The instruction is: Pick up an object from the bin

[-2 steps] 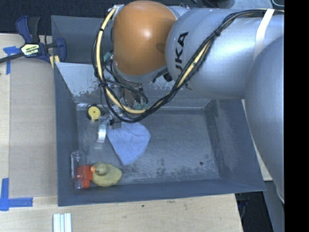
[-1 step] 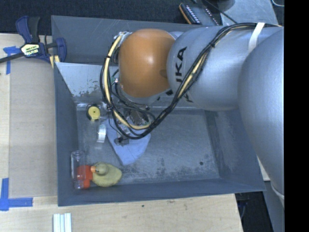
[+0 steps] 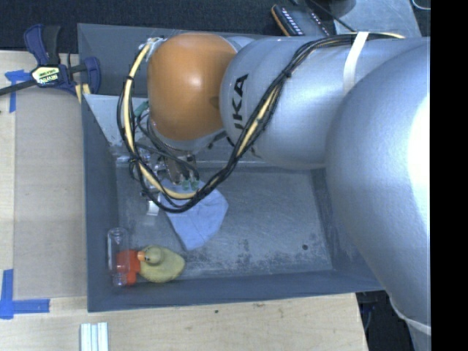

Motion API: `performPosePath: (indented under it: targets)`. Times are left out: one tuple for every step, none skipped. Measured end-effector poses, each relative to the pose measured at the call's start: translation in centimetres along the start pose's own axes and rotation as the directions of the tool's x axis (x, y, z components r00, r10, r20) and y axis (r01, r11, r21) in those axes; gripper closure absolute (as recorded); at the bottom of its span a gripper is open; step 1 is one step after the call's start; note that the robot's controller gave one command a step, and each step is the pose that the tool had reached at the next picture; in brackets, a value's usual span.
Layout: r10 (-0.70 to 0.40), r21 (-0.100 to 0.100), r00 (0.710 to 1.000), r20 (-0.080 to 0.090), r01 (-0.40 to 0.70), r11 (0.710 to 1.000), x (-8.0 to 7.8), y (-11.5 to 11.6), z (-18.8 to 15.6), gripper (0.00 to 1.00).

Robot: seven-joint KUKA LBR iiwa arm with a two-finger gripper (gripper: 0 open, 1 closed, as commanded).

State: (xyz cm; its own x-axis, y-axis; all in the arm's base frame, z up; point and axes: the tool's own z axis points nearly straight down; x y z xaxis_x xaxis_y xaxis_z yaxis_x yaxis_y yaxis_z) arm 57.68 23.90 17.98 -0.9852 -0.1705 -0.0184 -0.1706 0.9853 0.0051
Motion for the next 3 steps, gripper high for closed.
performPosePath:
  targets:
    - [0.001,0.000,1.000,0.000,-0.001,1.000,0.0,0.0,0.0,1.00]
    - [-0.105,-0.003,0.994,0.019,0.105,0.994,1.4,-5.7,7.6,1.00]
    - [-0.060,-0.001,0.998,0.006,0.060,0.998,-0.3,-8.4,10.4,1.00]
